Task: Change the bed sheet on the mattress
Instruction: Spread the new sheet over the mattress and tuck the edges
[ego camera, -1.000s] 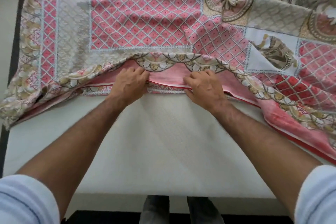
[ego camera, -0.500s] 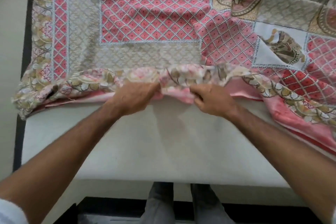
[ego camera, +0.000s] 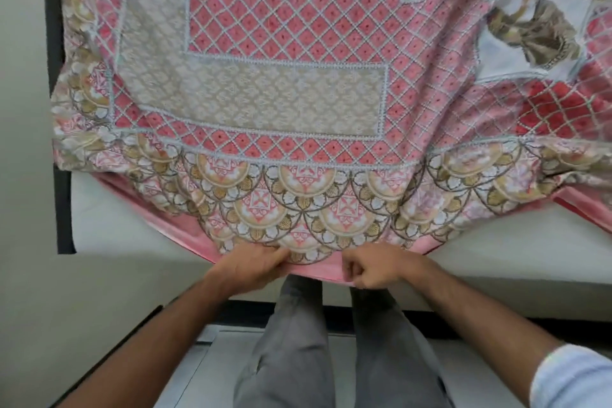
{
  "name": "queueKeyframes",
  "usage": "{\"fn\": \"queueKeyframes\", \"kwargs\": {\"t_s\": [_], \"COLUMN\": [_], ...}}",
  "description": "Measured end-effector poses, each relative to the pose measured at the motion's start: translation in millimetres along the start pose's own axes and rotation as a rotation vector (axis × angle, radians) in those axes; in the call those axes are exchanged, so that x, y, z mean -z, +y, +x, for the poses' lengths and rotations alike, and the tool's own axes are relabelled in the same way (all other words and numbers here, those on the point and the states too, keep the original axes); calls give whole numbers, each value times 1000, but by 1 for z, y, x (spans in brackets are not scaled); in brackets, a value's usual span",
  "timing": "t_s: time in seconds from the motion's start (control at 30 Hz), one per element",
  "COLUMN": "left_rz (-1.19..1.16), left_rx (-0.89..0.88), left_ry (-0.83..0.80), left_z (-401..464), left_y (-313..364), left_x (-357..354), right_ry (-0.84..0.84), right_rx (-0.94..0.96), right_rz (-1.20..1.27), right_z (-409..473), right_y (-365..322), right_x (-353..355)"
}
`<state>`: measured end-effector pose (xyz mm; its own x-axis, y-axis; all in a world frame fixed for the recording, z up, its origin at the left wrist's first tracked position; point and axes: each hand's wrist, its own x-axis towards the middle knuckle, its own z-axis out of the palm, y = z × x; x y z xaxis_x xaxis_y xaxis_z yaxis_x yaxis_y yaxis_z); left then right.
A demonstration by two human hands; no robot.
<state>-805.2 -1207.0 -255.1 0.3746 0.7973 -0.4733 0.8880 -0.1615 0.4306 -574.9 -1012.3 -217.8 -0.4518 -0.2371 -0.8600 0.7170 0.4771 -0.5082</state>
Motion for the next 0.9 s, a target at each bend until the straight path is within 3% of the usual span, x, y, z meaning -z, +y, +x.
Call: {"fn": "queueKeyframes", "kwargs": {"t_s": [0.07,0.13,0.2,0.3,0.4,0.5,0.6,0.7,0.8,0.9], "left_rz": [-7,-171,-324,-301,-437,-979,-1487,-1478,-1555,-1530], "left_rx": [31,249,520,874,1261,1538,1549,1484,1463,1381], "left_ry": [-94,-45,239,671,885,1096,1210,1240,1282,1181], "left_z": [0,-12,-26,-59,-98,-125,-146,-143,-144,-142], "left_y": [-1,-4,-16,-49,-87,-129,-170,-198,-229,-241], "left_x": [18,34,46,49,36,28,30,36,31,26], "right_ry": [-127,-103,145,445,517,505,487,493,612,654], "right_rx": [-49,-91,-23,138,284,431,479,309,168,191], "right_rz": [69,2,-179,-134,-161,-207,-349,-427,-486,-355], "right_z": [-3,-2,3,28,66,107,158,187,205,215], "right_y": [1,-7,-27,-81,-152,-225,-285,-301,-316,-323], "right_x": [6,14,25,43,56,62,51,40,31,31]}}
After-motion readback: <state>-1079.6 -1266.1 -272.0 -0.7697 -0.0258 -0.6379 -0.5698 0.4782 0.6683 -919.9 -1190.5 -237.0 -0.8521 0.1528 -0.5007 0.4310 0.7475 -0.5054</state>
